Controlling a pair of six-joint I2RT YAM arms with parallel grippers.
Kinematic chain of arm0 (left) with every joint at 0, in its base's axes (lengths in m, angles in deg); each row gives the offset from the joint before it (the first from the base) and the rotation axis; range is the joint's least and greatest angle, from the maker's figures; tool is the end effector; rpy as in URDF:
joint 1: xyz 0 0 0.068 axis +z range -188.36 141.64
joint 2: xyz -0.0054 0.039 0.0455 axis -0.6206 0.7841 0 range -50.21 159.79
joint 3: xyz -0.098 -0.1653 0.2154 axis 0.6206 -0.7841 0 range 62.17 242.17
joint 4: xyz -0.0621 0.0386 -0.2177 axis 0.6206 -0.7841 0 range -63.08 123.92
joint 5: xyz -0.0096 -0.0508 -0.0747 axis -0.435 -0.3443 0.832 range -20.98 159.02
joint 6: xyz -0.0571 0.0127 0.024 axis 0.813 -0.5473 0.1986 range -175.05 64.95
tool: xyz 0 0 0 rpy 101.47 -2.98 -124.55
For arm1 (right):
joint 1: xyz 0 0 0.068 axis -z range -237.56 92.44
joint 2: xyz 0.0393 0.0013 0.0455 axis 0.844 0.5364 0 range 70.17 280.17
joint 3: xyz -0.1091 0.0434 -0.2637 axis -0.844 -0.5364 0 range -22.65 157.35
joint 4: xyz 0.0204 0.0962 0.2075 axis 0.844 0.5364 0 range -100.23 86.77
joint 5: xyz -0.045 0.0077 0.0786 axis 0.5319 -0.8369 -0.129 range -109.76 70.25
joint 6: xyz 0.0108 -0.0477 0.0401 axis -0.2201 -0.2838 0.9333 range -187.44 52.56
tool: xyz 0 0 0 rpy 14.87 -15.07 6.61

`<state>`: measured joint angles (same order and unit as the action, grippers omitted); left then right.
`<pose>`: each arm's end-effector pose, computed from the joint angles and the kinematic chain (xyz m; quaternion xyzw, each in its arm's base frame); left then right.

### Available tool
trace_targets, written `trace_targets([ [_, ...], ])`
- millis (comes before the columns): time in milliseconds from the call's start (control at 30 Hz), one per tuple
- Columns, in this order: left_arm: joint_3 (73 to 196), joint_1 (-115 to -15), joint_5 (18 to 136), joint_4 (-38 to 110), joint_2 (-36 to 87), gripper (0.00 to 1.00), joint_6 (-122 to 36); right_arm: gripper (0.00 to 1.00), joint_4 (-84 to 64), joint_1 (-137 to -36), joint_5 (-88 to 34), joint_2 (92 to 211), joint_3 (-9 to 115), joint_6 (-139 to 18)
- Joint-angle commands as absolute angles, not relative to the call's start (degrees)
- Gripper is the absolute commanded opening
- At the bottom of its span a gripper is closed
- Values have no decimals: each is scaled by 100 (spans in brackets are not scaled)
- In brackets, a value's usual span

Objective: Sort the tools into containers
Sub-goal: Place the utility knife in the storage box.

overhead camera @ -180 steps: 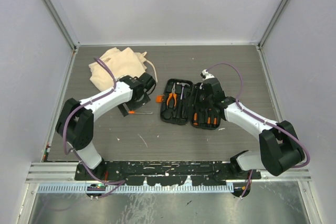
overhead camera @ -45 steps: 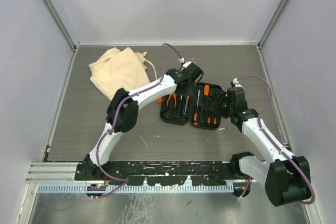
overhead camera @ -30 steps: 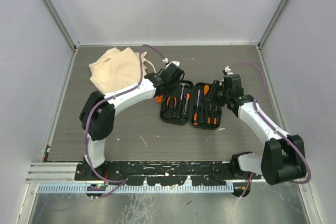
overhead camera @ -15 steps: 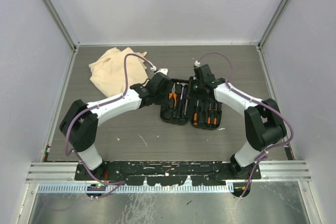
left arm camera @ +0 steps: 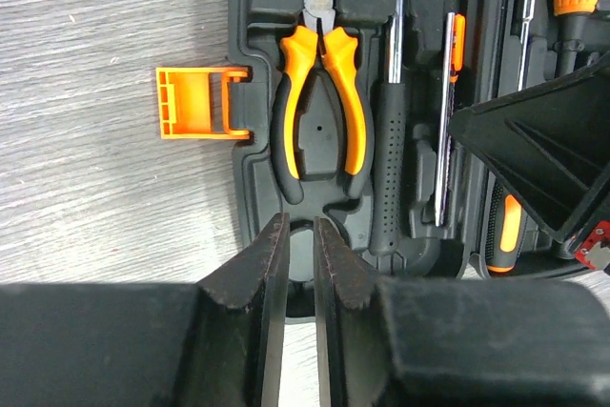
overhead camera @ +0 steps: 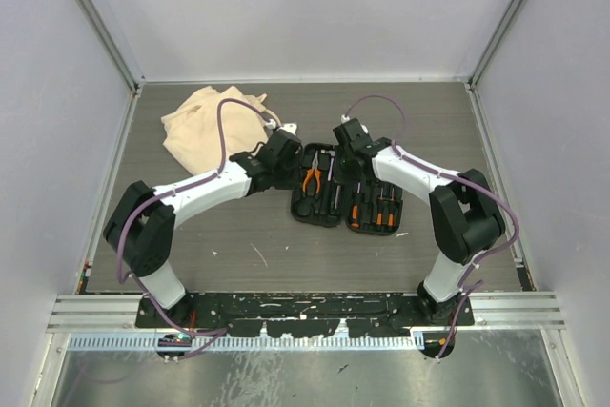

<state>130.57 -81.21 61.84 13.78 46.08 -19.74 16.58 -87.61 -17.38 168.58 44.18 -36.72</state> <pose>0.2584 -0.2313 0.2558 0.0389 0.9313 -0.1799 0.3143 0.2920 0.1666 0.2272 0.0113 0.9620 0.1205 0.2449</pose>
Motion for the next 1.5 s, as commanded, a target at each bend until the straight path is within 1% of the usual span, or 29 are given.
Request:
trace_targets([
  [0, 13128, -8092, 6340, 1702, 4651, 17, -1965, 14, 1845, -8852, -1234, 16850, 4700, -3635],
  [333, 13195, -8092, 6458, 1696, 4753, 13, -1957, 11, 1818, -8859, -1254, 17015, 4705, -3667],
  [767, 13234, -8098, 6490, 1661, 4783, 10, -1954, 11, 1692, -8859, -1299, 17052, 4735, -3677],
  [1267, 13293, -8099, 6524, 1609, 4839, 6, -1954, 10, 1704, -8859, -1317, 17354, 4723, -3741],
  [1467, 13344, -8084, 6547, 1581, 4860, 6, -1963, 5, 1874, -8859, -1272, 17435, 4699, -3773],
])
